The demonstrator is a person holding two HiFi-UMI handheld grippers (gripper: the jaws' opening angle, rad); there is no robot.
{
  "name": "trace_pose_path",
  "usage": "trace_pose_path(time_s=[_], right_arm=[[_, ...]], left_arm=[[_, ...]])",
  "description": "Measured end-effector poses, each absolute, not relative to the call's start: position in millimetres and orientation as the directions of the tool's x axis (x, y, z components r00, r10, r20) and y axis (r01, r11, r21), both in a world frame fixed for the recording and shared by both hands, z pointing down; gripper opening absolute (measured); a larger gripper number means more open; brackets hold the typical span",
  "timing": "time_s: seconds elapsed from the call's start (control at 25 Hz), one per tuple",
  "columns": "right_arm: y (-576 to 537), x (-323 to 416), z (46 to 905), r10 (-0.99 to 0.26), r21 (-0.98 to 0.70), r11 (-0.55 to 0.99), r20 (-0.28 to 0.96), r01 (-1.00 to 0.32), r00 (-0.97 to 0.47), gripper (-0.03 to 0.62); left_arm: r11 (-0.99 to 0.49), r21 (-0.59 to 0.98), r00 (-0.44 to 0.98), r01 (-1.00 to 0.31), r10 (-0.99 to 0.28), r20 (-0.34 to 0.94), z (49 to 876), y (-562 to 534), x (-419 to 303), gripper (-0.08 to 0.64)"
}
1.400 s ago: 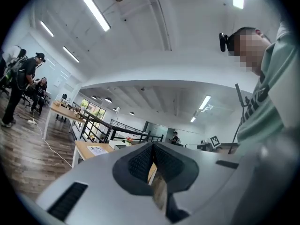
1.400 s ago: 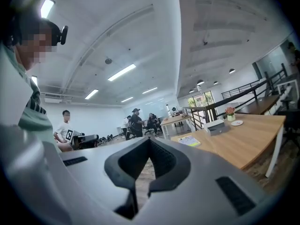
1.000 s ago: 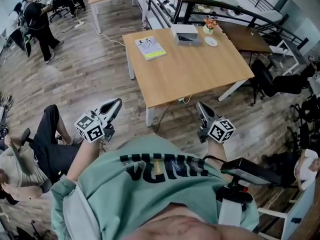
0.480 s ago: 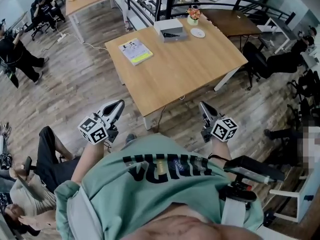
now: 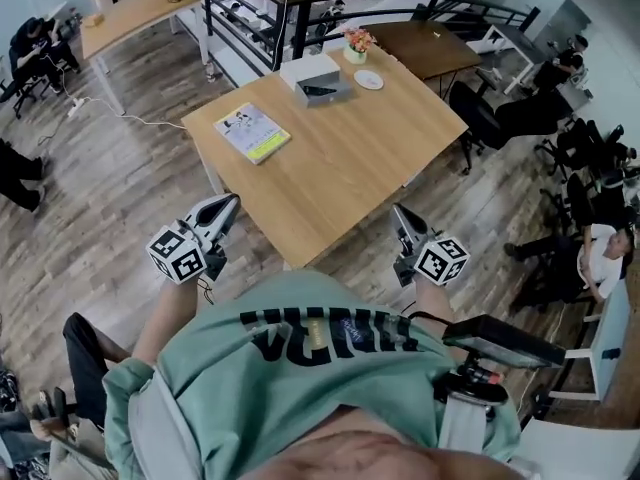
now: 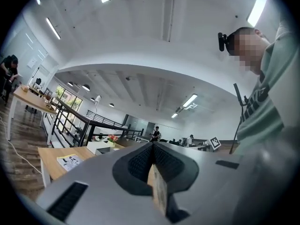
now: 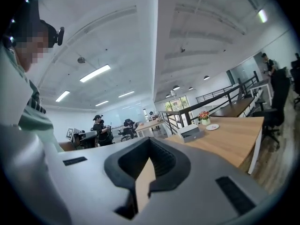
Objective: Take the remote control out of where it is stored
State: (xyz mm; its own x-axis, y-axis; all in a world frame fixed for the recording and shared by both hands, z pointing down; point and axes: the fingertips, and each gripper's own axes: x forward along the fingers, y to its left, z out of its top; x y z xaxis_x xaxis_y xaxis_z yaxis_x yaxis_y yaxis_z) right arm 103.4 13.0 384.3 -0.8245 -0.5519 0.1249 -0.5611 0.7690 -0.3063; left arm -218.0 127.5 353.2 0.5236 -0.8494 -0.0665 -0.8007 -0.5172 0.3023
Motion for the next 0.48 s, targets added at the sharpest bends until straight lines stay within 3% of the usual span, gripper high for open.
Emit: trace_pose_path(time_s=[0.48], right_arm=[[-15.7, 49.1, 384.7, -0.624, -0.270, 0.707, 0.199, -0.654, -0.756, 0.005]], left_arm=[[-0.562, 0.373, 0.584, -0.738, -0.809, -0.062, 379.3, 71.3, -295.6, 0.005]])
